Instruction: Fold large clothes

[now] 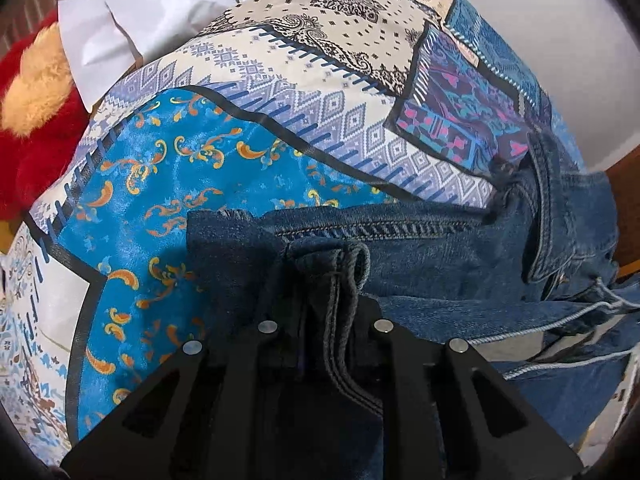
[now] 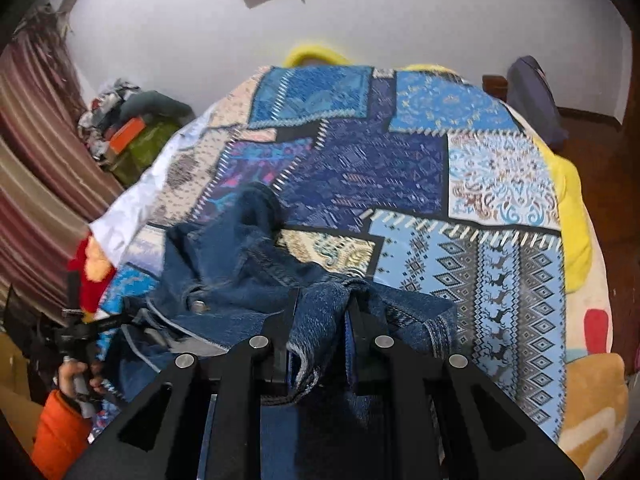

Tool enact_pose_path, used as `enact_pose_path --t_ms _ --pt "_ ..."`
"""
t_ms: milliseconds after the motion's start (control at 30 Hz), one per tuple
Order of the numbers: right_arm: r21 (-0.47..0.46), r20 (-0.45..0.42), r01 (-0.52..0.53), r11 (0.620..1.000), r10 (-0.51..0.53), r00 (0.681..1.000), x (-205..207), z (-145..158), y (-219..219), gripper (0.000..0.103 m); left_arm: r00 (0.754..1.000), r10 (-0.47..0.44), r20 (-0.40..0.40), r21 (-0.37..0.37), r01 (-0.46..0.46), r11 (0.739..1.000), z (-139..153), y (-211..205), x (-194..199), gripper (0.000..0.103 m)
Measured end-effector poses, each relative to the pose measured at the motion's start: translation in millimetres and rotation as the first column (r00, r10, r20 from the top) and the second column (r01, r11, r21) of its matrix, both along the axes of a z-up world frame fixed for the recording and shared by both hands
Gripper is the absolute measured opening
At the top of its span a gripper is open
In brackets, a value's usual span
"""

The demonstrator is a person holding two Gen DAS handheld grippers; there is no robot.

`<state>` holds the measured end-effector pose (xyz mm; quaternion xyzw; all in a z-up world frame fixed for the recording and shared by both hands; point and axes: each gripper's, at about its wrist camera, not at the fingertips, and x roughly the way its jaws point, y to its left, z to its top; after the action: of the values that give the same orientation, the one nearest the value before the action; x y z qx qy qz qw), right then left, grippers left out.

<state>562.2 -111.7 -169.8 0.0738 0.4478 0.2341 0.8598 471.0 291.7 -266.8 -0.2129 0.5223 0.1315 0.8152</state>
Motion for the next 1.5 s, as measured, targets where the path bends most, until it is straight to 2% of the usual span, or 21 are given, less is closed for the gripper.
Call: enact_pose_path --t_ms 100,167,200,233,300,433,533,600,633,667,800,967,1067,1133,1200,1267,1333,1433,1500 --pt "-0.014 0.006 0.006 1.000 -0.006 1.000 -8 11 -4 0.014 1.000 -0.009 -0.029 0.043 0.010 0.999 1 -5 3 0.019" --pt "-0.063 0.040 0.051 0.997 -0.049 0.998 -14 21 -13 0.014 0.998 -0.006 -0.060 0.067 0.010 0.998 2 -7 6 0.019" --pt "-0.173 0.115 0.155 0.973 -0.136 0.984 -19 30 -21 0.014 0.998 -0.009 -0.063 0.070 0.013 0.997 3 -7 6 0.019" --pt "-0.236 0.172 0.224 0.946 -0.187 0.967 -21 37 -28 0.014 0.998 -0.015 -0.063 0.085 0.021 0.996 8 -9 5 0.021" --pt "-0.291 0.233 0.302 0.908 -0.239 0.943 -27 49 -48 0.014 0.998 -0.032 -0.054 0.125 0.039 0.991 21 -13 1 0.026" --pt "-0.273 0.169 0.184 0.944 -0.142 0.975 -48 58 -68 0.014 0.999 -0.048 0.011 0.266 0.043 0.963 62 -13 -19 0.061" --pt "-0.273 0.168 0.109 0.956 -0.064 0.984 -72 55 -63 0.014 0.995 -0.073 0.069 0.311 0.048 0.949 95 -9 -44 0.066" --pt "-0.271 0.167 0.068 0.960 -0.023 0.986 -88 48 -52 0.014 0.992 -0.095 0.082 0.306 0.066 0.950 105 -11 -56 0.075" --pt "-0.265 0.162 0.041 0.963 0.003 0.987 -95 42 -44 0.014 0.990 -0.109 0.086 0.306 0.078 0.949 108 -14 -65 0.082" --pt "-0.258 0.161 0.012 0.966 0.031 0.987 -100 34 -35 0.014 0.987 -0.132 0.086 0.310 0.099 0.946 107 -20 -74 0.085" --pt "-0.268 0.127 -0.074 0.961 0.111 0.986 -107 1 7 0.014 0.975 -0.219 0.041 0.308 0.196 0.931 88 -45 -85 0.085" --pt "-0.243 0.006 -0.175 0.954 0.182 0.983 -99 -43 50 0.014 0.957 -0.288 -0.041 0.221 0.290 0.931 36 -77 -70 0.085" --pt "-0.295 0.036 -0.195 0.935 0.215 0.976 -90 -46 72 0.014 0.950 -0.305 -0.063 0.285 0.310 0.907 26 -86 -51 0.085" --pt "-0.283 0.021 -0.196 0.939 0.211 0.977 -76 -45 78 0.014 0.957 -0.284 -0.059 0.305 0.288 0.908 24 -78 -31 0.085" --pt "-0.276 0.014 -0.176 0.945 0.187 0.982 -55 -44 85 0.014 0.967 -0.246 -0.059 0.293 0.252 0.922 22 -64 -10 0.085" --pt "-0.280 0.025 -0.146 0.949 0.159 0.987 -37 -40 86 0.014 0.984 -0.171 -0.052 0.301 0.179 0.937 22 -45 10 0.085" --pt "-0.284 0.040 -0.098 0.954 0.114 0.993 -12 -38 85 0.014 0.989 -0.143 -0.048 0.283 0.151 0.947 21 -29 24 0.085" --pt "-0.200 -0.008 -0.051 0.978 0.050 0.999 18 -40 78 0.014 0.991 -0.123 -0.046 0.237 0.130 0.963 18 -16 37 0.085" --pt "-0.110 -0.019 -0.013 0.994 0.011 1.000 28 -37 69 0.014 0.994 -0.105 -0.037 0.228 0.110 0.967 23 -13 39 0.086"
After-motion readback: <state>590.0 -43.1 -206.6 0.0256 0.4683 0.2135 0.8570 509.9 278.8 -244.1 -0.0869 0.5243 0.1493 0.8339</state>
